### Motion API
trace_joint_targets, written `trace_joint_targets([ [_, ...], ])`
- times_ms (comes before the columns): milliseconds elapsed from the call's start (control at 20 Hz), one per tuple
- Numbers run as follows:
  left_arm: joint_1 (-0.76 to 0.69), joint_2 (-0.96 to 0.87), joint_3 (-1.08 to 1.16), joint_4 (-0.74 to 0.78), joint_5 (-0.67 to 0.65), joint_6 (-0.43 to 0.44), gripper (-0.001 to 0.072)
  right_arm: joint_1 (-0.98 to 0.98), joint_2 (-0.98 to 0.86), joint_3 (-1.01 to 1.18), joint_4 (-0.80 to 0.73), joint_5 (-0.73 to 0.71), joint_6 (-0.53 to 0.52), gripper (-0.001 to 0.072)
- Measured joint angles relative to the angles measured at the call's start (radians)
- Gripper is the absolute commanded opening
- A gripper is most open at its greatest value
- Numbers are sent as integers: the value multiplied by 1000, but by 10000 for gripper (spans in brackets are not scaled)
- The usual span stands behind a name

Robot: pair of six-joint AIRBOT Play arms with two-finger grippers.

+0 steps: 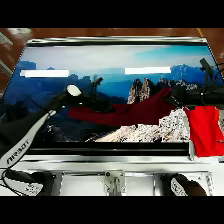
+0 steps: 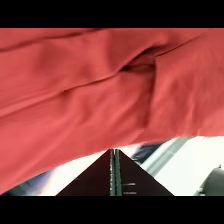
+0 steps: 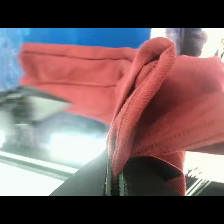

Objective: Fold the shirts.

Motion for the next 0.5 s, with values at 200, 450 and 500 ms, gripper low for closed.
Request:
trace_joint_targets([
  [200, -156, -80, 0, -152, 122, -9, 41, 0, 104, 0, -1, 68, 44, 65],
  [450, -220, -141, 2, -328, 269, -10, 38, 0, 184, 0, -3, 119, 69, 65],
  [500, -211, -137, 3, -346, 278, -4, 38, 0, 190, 0, -2, 121, 74, 65],
])
